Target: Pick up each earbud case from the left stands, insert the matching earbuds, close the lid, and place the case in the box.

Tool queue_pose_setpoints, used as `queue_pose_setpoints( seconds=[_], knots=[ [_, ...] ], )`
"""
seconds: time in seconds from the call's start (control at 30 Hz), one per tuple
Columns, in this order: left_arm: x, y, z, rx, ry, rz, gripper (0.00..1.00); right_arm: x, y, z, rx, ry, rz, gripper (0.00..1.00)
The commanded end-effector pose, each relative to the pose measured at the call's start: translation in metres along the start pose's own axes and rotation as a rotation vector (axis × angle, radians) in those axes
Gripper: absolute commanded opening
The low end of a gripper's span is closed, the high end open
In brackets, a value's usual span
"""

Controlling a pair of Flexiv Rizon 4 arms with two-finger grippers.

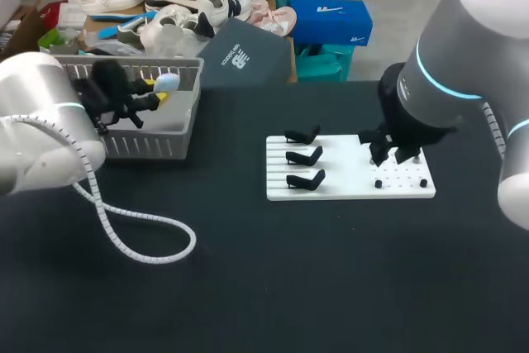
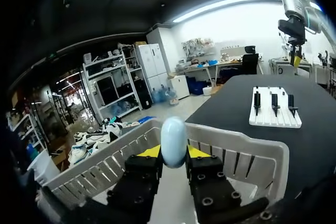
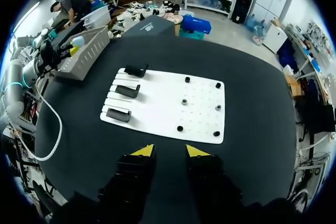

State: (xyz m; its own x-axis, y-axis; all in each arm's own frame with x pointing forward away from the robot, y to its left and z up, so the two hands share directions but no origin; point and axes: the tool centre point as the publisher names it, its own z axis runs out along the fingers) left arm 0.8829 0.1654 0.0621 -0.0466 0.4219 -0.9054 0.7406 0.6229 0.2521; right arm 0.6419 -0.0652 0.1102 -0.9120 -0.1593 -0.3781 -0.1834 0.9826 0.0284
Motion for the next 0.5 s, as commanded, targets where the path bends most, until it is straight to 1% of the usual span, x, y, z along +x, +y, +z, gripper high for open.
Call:
queue_pose_setpoints(
  seconds=[0.03,0.07,0.1,0.13,0.17,0.33,0.43,0.5],
  knots=[
    [0.001,0.001,0.007,0.022,0.012,-0.006,0.0,-0.002,-0.001,0.003,-0.003,0.003,0.002,0.32],
    [0.001,0.001,0.007,0.027,0.015,-0.008,0.0,-0.002,-0.001,0.003,-0.003,0.001,0.002,0.32],
    [0.001,0.0,0.008,0.028,0.015,-0.008,0.14,-0.002,-0.001,0.002,-0.002,0.0,0.002,0.32],
    [0.001,0.0,0.008,0.036,0.015,-0.012,0.36,-0.001,-0.001,0.001,-0.002,-0.003,0.003,0.33],
    [0.001,-0.001,0.008,0.038,0.017,-0.015,1.0,-0.001,-0.002,0.001,-0.003,-0.005,0.004,0.33],
    [-0.002,-0.003,0.006,0.043,0.009,-0.026,1.0,0.002,-0.003,0.001,-0.009,-0.008,0.008,0.33],
    [-0.006,-0.003,0.0,0.039,0.002,-0.026,1.0,0.006,-0.004,0.0,-0.019,-0.018,0.013,0.33],
    [-0.014,-0.004,-0.006,0.025,-0.032,-0.032,1.0,0.008,-0.005,-0.001,-0.026,-0.024,0.014,0.33]
  ],
)
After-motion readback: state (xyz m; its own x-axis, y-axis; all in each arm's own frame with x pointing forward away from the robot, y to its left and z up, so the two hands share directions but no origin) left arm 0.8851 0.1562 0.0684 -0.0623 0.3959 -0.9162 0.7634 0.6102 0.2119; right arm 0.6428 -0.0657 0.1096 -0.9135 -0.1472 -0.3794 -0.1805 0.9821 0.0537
